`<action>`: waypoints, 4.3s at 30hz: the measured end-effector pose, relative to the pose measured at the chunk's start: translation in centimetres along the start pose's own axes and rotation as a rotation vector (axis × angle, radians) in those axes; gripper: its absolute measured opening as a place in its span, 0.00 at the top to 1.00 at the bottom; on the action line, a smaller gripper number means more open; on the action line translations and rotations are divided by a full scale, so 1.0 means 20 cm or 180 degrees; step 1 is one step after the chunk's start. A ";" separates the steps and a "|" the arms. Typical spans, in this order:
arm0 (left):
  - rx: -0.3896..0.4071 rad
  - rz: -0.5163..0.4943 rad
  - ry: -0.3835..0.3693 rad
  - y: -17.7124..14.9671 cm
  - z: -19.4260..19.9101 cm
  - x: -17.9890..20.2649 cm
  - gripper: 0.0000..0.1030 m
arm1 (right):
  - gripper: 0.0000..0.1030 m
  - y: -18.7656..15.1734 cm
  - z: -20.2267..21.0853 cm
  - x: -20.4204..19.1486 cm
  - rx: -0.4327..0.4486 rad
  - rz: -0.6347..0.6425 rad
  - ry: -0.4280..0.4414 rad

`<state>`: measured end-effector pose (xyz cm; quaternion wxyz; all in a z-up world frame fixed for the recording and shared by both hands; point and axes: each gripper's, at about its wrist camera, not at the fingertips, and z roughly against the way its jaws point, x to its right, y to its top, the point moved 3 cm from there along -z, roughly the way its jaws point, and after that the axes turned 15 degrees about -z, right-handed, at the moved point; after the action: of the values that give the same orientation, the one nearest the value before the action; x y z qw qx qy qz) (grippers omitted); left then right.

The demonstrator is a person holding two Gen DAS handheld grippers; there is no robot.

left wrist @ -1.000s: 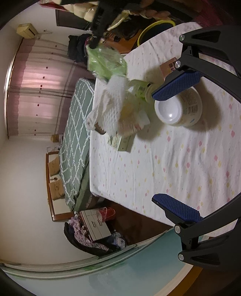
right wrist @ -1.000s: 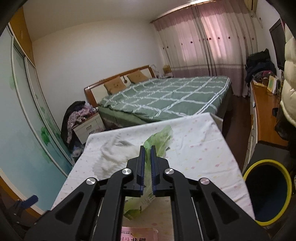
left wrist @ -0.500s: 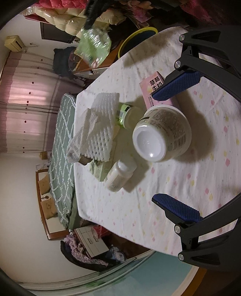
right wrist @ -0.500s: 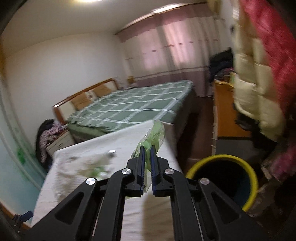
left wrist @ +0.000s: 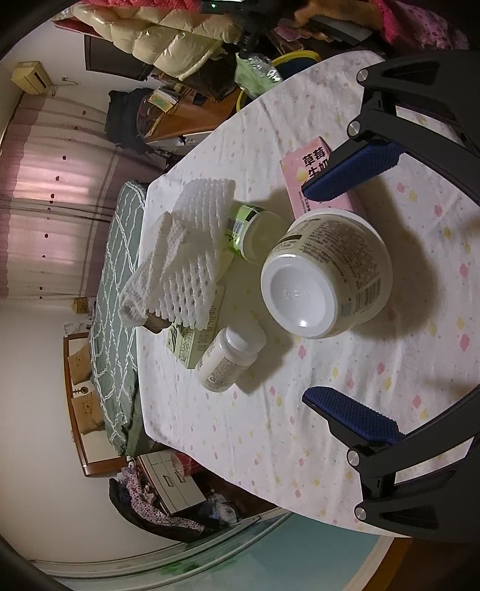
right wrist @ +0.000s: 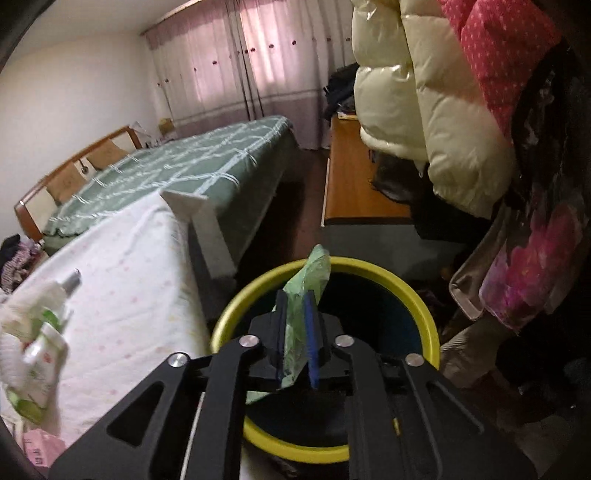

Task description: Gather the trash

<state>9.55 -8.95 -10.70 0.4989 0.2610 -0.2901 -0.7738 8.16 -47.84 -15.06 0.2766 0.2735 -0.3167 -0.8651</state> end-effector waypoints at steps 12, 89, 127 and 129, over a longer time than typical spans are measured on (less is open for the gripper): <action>-0.0083 0.0089 -0.0107 0.00 -0.13 -0.02 0.04 | 0.63 -0.01 0.06 -0.01 0.0101 0.0045 -0.0029; 0.0419 -0.0438 -0.0067 0.49 0.06 0.36 0.08 | 0.48 -0.26 0.25 -0.23 -0.0244 0.0413 0.0624; 0.0381 0.0562 0.0475 0.07 0.14 -0.52 0.07 | 0.98 -0.57 0.42 -1.87 -0.0809 0.1701 0.1881; 0.0383 0.0547 0.0460 0.08 0.14 -0.51 0.07 | 0.98 -0.50 0.45 -1.85 -0.0748 0.1626 0.1911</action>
<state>12.25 0.43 -6.45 0.5664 0.3198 -0.3206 -0.6886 25.02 -13.62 -5.20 0.5919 0.3929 -0.1787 -0.6806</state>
